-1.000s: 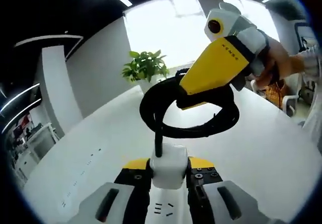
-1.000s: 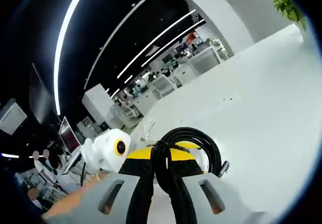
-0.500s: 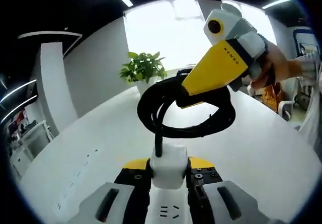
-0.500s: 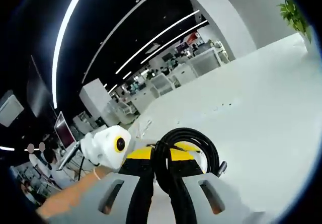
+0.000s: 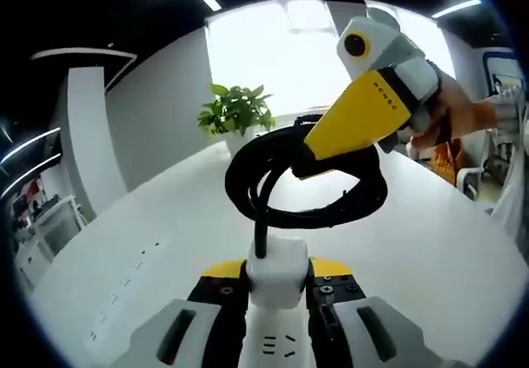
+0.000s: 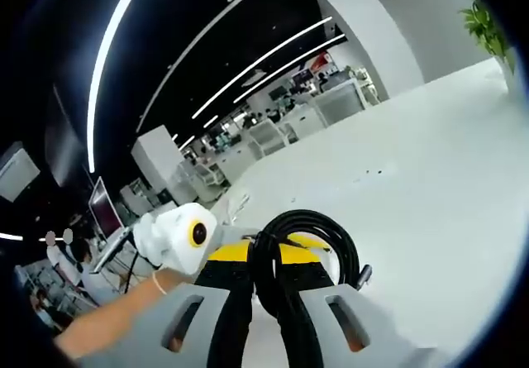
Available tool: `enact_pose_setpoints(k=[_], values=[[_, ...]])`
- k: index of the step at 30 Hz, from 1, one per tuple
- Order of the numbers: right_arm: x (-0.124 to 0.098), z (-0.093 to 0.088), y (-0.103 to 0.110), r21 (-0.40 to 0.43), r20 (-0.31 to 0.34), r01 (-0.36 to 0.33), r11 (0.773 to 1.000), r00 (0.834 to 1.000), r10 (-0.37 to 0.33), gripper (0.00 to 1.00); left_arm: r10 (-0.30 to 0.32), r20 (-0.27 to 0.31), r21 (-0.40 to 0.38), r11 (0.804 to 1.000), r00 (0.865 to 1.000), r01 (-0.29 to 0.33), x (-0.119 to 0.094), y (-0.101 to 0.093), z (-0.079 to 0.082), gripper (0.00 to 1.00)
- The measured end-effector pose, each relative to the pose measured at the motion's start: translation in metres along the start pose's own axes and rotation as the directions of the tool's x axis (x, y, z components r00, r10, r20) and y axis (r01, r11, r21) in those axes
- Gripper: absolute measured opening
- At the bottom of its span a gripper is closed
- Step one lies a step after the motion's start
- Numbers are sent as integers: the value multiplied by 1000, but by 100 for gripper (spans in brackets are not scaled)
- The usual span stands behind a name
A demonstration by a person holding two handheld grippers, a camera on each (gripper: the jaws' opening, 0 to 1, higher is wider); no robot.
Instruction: Straighten the power strip on the desk, plug the charger into it
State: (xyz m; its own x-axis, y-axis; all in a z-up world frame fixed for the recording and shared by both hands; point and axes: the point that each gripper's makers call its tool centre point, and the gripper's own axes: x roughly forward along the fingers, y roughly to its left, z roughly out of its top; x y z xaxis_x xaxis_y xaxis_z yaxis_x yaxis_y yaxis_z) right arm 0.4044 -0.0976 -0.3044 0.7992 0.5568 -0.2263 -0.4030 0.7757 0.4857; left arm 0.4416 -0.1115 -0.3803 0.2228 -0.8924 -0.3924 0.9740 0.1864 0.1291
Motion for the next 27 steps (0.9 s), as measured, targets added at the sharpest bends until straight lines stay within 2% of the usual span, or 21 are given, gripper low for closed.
enact_pose_setpoints(k=[1,3,8,15,20,27], values=[[1,-1,0,-6,-2,-2,1000,1000,2,8,1,-2,0,1000,1000,-1,0,0,0,26],[3,-6,-1,-27,-12,1,1000,1000,-2,8,12,-46,29,1000,999,-11,2,-1,-8,26],[0,-5,-6,-23,0,-7,1000,1000,7,7,8,-49,27,1000,999,-7,2,-3,-6,25],[-1,-10,-6,-64,-8,-31,997,1000,31,7,16,-108,79,997,994,-7,2,-4,-8,25],[-1,-13,-5,-143,-21,-35,989,999,32,7,24,-150,127,992,988,-4,2,-4,-10,25],[-2,-14,-6,-135,-23,-48,990,999,45,7,26,-148,153,988,989,-3,2,-3,-11,26]])
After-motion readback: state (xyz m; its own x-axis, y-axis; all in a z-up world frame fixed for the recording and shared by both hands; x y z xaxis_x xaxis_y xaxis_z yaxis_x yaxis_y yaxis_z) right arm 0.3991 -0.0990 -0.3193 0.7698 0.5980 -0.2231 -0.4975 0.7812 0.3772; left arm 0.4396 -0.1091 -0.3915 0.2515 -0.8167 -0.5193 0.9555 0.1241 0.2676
